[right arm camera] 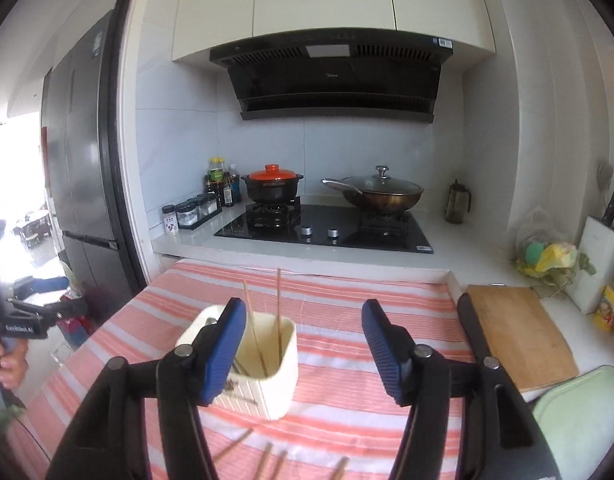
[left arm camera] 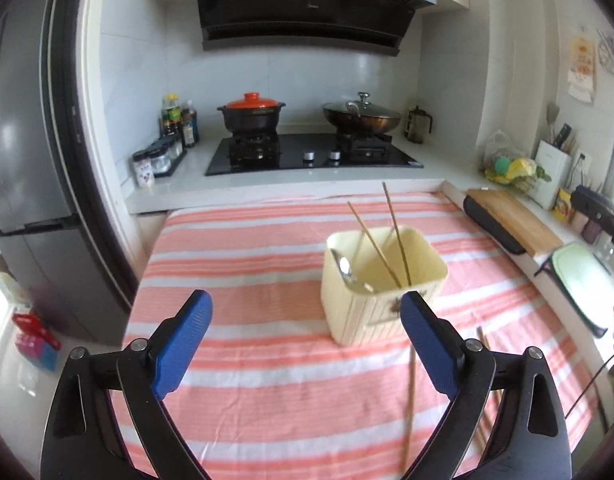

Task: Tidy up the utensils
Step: 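Move both open tools back over the chopsticks on the cloth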

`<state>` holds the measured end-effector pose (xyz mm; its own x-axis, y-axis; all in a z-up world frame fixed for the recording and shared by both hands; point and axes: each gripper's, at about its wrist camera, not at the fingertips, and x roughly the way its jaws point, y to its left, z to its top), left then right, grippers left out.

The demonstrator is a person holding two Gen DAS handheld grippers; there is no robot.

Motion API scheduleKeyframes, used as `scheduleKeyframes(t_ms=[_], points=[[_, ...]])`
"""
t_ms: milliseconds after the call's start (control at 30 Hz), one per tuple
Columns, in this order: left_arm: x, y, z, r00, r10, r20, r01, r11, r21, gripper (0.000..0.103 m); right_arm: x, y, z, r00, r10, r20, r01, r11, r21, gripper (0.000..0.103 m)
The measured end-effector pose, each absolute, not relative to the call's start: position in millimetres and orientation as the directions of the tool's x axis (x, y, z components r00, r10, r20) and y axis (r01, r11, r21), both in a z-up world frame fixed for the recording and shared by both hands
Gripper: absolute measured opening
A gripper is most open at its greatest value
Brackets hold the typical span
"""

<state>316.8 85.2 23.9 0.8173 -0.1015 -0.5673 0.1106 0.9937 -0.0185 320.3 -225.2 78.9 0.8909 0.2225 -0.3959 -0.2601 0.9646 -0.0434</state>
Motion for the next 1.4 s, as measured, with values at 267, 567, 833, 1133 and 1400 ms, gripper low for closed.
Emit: scheduleKeyframes(t_ms=[267, 567, 833, 1133, 1400], points=[[192.0, 63.3, -57.7, 0.812, -0.031, -0.583, 0.069, 0.997, 0.044, 0.098, 179.5, -246.6, 1.1, 0.911, 0.049, -0.410, -0.083, 0.994, -0.065, 0.081], [144.4, 24.5, -124.7, 0.693, -0.162, -0.702, 0.114, 0.987, -0.116, 0.098, 91.9, -226.5, -95.0, 0.872, -0.021, -0.489, -0.060, 0.987, -0.149, 0.081], [125.7, 4.9, -106.9, 0.733, -0.150, -0.663, 0.149, 0.987, -0.059, 0.102, 74.9, -212.4, -89.2, 0.913, -0.006, -0.409, -0.074, 0.981, -0.181, 0.081], [125.9, 30.3, -107.7, 0.731, -0.152, -0.665, 0.066, 0.986, -0.154, 0.102, 64.2, -206.2, -101.0, 0.906, 0.006, -0.423, -0.092, 0.979, -0.184, 0.081], [121.3, 47.2, -100.7, 0.751, -0.115, -0.650, -0.012, 0.982, -0.188, 0.102, 50.7, -222.1, -99.6, 0.921, -0.016, -0.389, -0.049, 0.986, -0.157, 0.081]])
